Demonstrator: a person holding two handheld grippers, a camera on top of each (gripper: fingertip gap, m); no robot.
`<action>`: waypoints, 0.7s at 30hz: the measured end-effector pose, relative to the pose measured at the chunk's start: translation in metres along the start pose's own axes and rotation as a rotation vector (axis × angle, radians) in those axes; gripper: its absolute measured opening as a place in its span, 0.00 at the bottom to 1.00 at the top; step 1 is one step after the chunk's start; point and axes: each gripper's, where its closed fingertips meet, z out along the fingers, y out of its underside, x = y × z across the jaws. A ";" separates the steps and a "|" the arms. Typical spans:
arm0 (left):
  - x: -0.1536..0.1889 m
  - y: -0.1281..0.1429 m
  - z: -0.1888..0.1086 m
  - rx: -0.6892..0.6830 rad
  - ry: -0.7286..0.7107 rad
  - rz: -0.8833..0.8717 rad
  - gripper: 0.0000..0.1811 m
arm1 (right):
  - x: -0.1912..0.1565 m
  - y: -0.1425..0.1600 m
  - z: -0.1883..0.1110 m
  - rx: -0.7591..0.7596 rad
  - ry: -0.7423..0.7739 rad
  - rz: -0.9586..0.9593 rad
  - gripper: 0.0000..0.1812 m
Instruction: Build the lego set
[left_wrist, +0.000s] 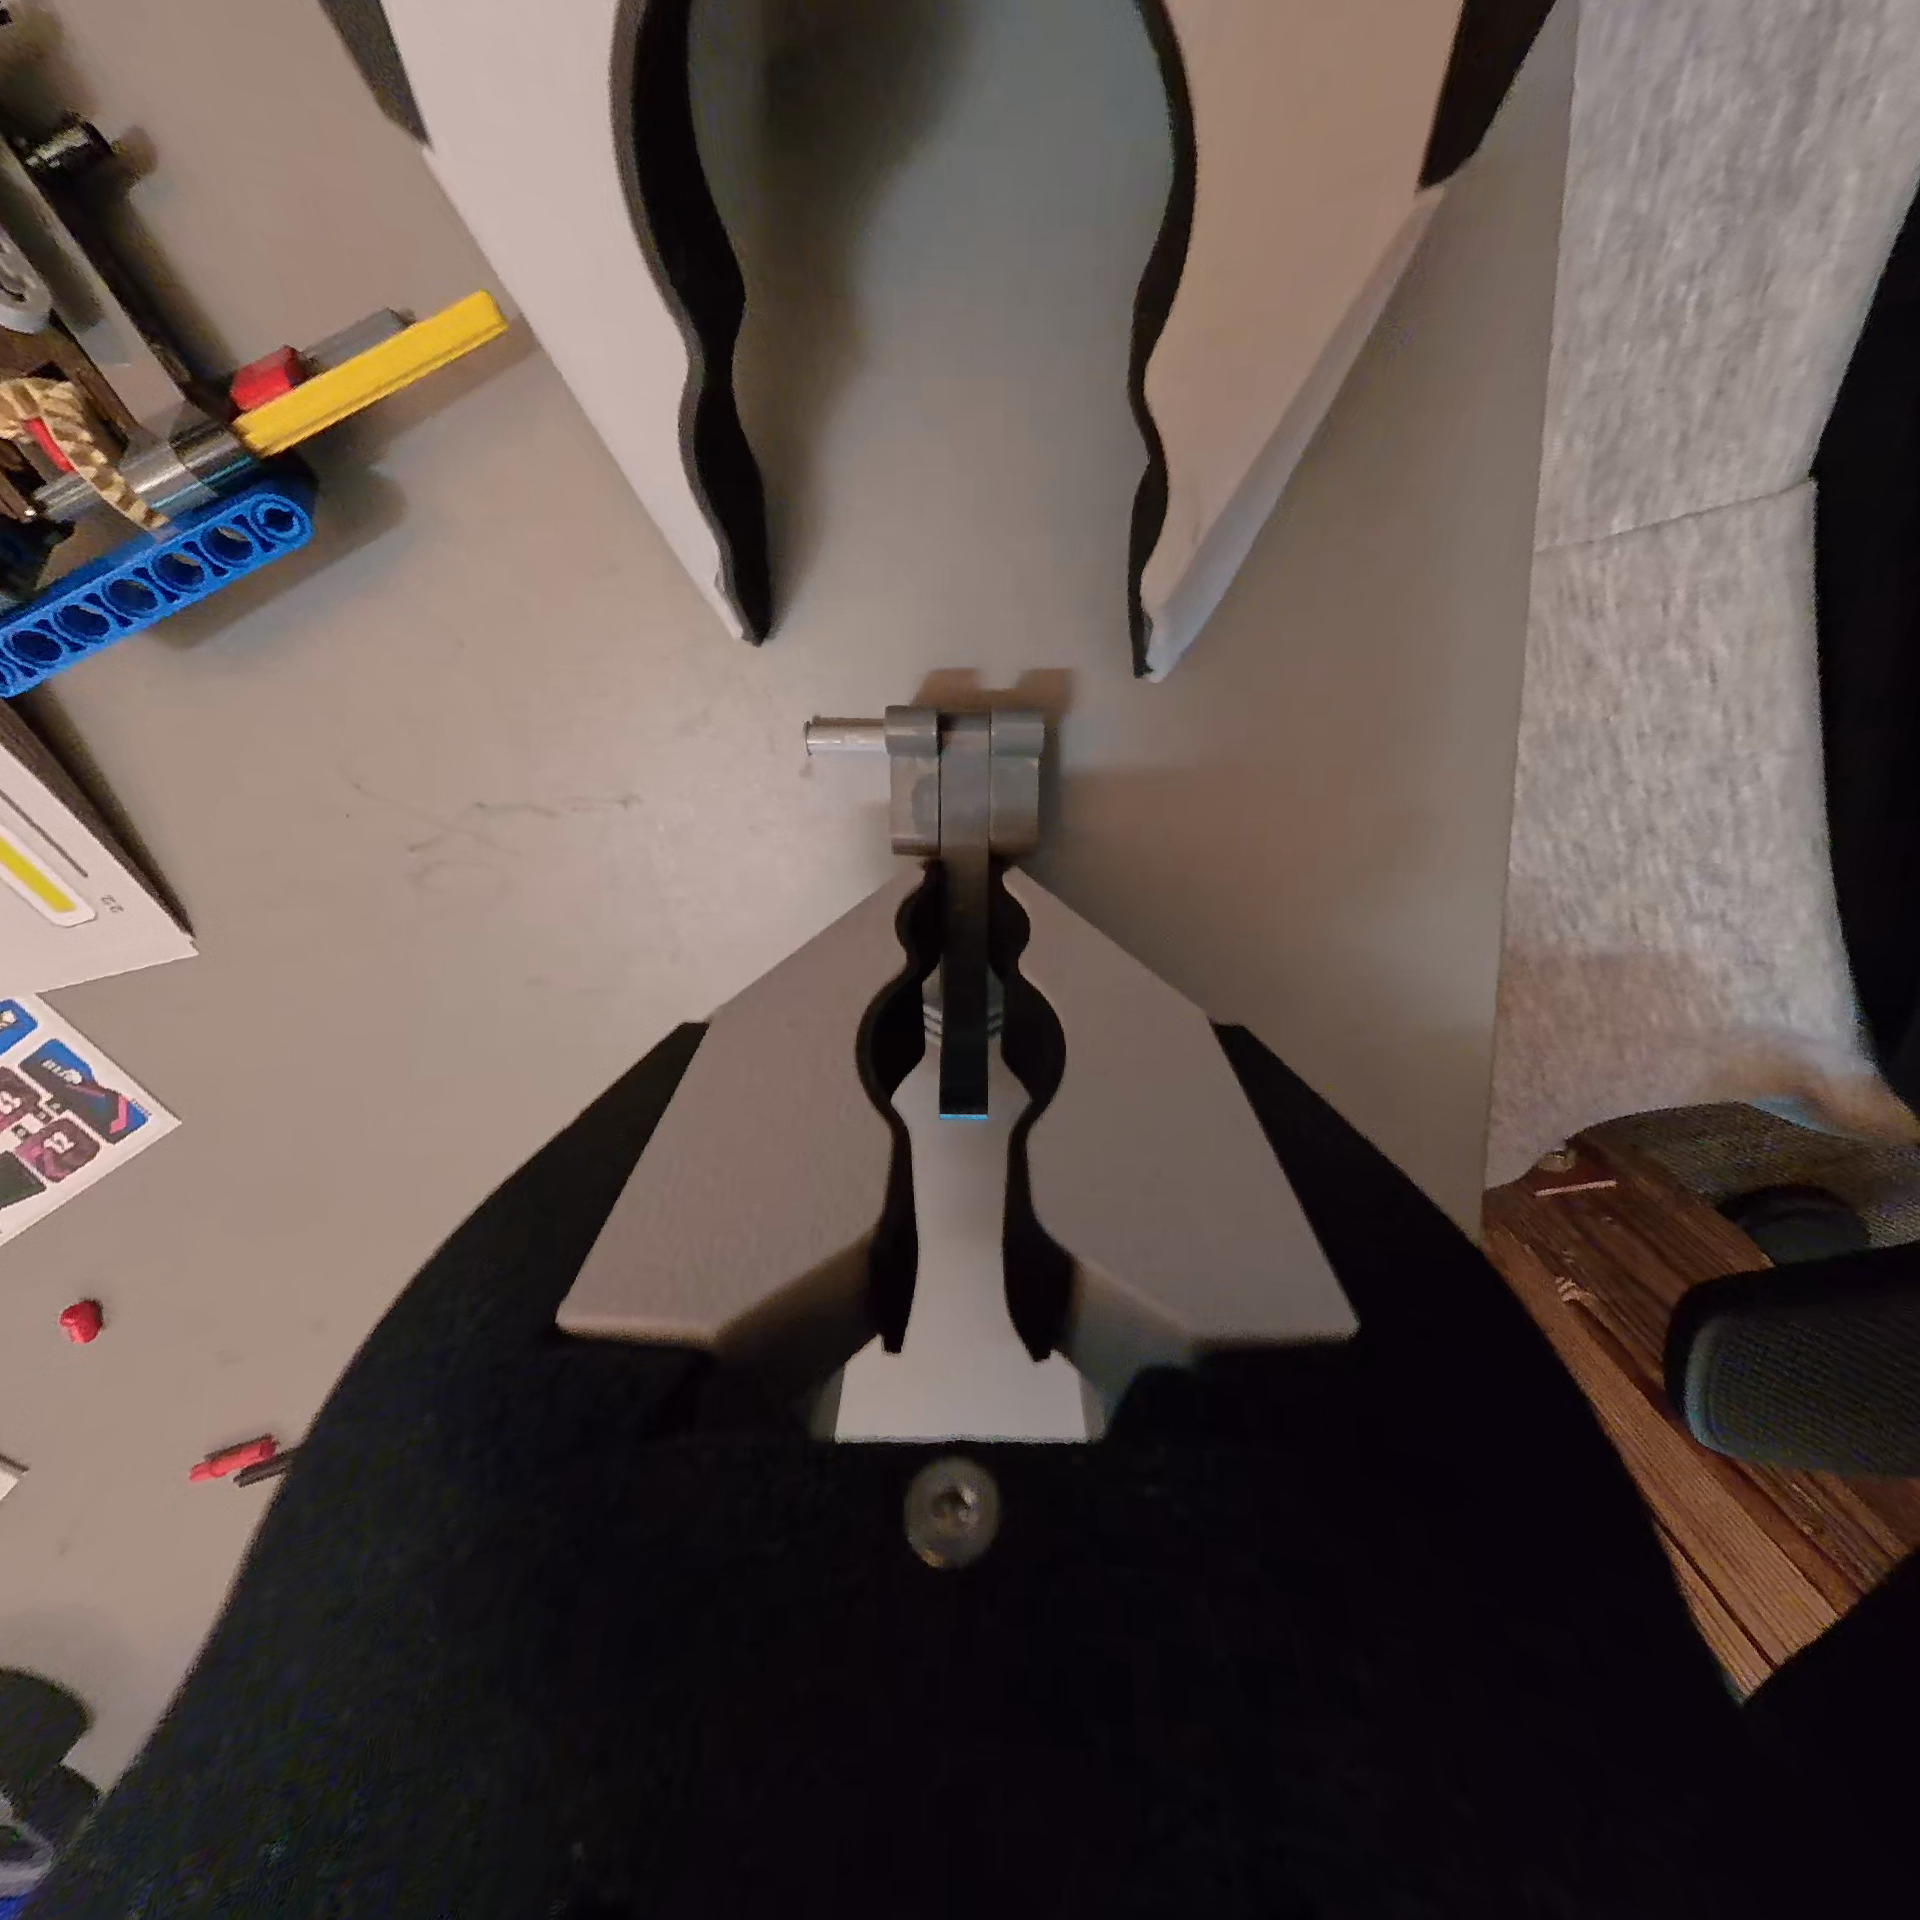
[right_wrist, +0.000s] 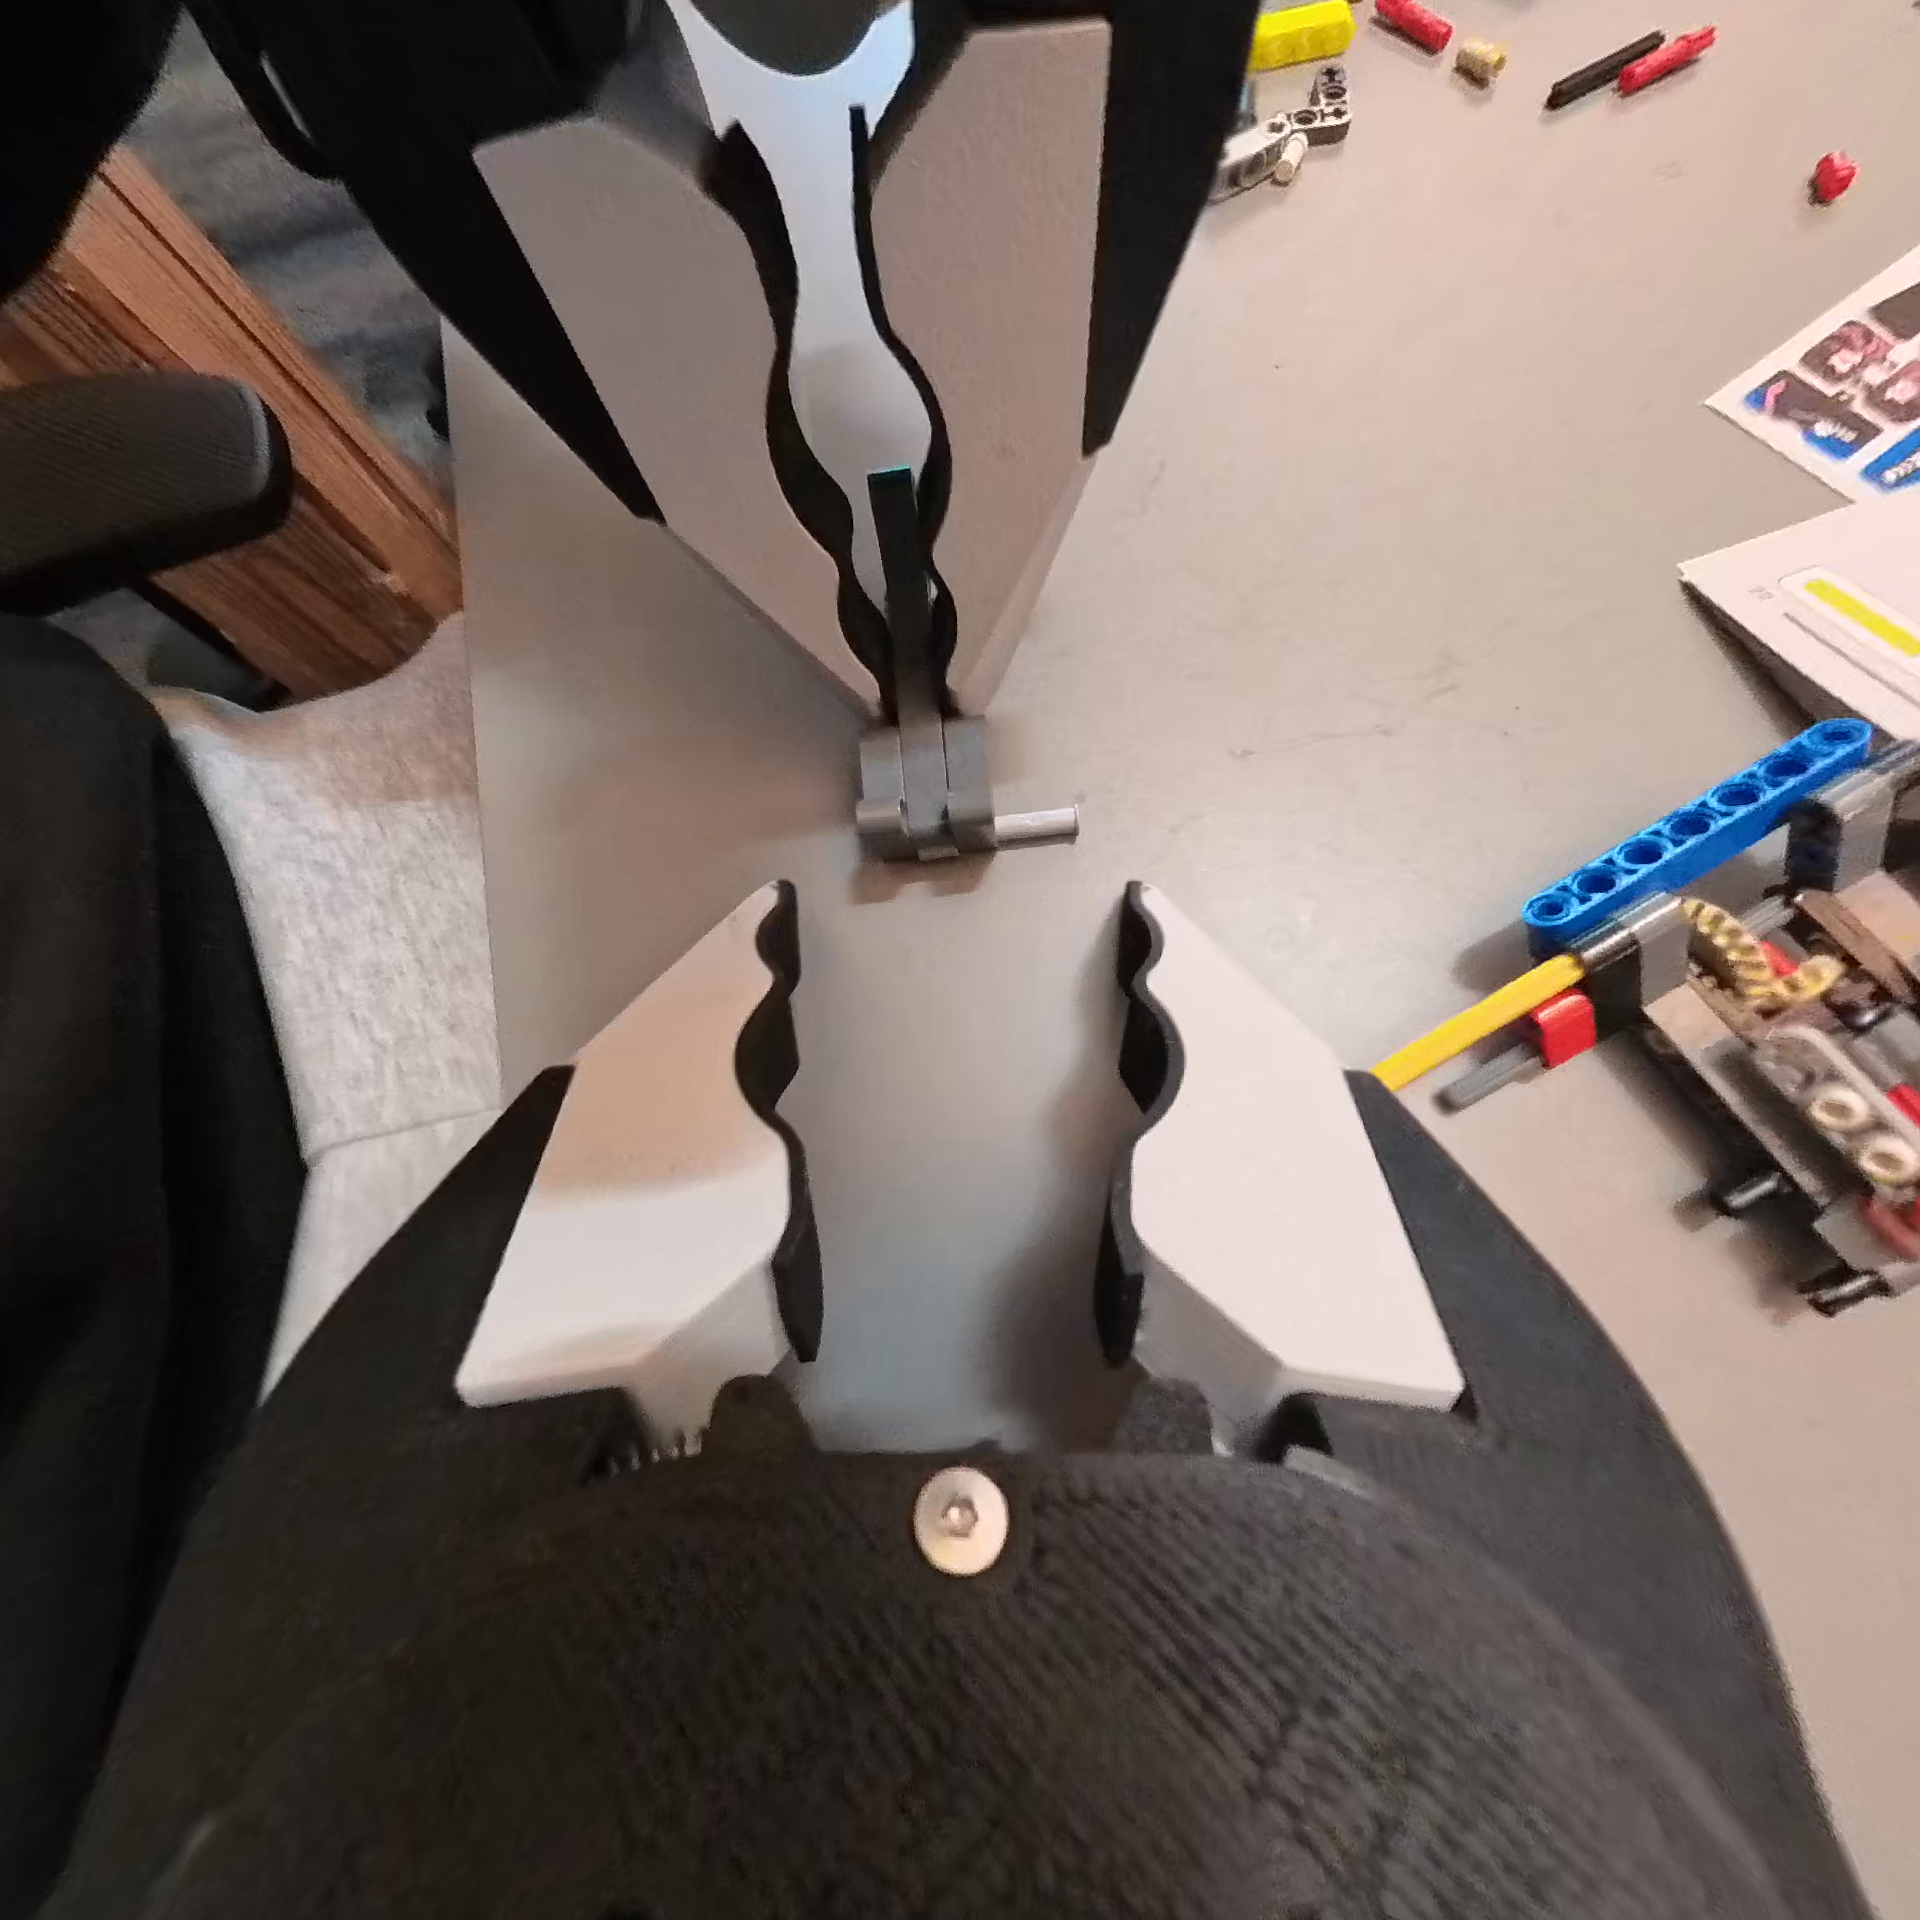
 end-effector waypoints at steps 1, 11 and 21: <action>0.000 0.000 0.000 -0.002 0.000 0.000 0.03 | 0.002 0.000 0.001 -0.008 0.012 -0.031 0.34; 0.000 -0.003 0.001 0.022 -0.019 -0.026 0.03 | 0.006 -0.003 0.009 -0.024 0.026 -0.117 0.31; 0.000 -0.004 0.001 0.037 -0.010 -0.029 0.03 | 0.007 -0.007 0.012 -0.024 -0.011 -0.153 0.30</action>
